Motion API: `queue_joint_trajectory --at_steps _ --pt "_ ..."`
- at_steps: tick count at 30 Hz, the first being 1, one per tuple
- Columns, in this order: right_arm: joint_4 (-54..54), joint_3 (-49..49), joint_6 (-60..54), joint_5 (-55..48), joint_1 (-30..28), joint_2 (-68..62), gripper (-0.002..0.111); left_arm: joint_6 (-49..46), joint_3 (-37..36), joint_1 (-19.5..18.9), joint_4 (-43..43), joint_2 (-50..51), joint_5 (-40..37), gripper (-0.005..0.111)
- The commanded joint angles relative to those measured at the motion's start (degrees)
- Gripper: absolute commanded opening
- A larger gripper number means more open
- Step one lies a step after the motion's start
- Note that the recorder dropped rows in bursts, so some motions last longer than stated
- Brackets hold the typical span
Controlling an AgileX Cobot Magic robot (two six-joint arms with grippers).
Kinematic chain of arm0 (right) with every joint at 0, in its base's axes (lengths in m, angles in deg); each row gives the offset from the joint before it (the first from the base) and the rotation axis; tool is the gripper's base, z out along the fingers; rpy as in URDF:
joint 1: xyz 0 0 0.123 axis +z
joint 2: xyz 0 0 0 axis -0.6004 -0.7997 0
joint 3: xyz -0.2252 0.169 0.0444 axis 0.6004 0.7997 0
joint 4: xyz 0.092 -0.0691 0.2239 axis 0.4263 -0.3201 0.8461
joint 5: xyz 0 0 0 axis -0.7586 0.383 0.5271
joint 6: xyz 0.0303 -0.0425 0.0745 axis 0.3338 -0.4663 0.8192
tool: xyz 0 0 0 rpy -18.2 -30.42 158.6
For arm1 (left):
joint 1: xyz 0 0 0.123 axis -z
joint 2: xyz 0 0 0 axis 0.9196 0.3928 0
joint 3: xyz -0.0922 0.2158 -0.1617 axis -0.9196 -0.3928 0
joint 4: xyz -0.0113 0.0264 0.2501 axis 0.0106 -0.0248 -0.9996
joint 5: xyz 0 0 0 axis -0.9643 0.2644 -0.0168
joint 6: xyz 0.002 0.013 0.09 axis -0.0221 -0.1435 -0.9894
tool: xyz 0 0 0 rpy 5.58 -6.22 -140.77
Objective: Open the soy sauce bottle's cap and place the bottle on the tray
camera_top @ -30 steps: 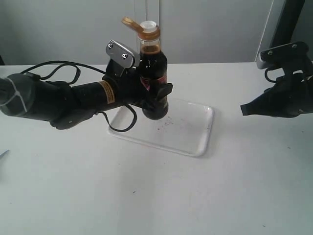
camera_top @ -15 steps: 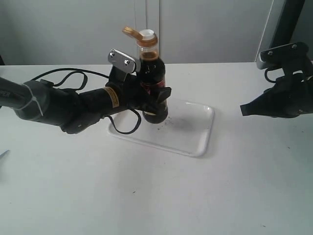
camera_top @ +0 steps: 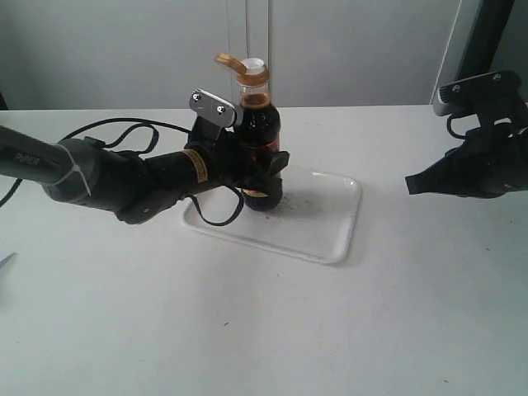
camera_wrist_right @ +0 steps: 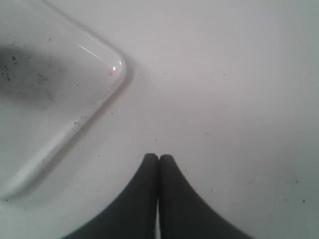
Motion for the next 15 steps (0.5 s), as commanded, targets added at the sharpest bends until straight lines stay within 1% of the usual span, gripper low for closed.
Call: queue_joint_trajectory --at_steps 1,4,15 --pt "0.3 0.2 -0.3 0.5 -0.6 0.1 0.0 -1.6 1.2 1.4 0.1 -1.3 4.6 0.0" --pt "0.3 0.2 -0.3 0.3 -0.6 0.1 0.0 -2.8 1.3 2.0 1.0 -1.3 3.5 0.0" --pt "0.3 0.2 -0.3 0.2 -0.6 0.1 0.0 -2.8 1.3 2.0 0.8 -1.3 3.0 0.0"
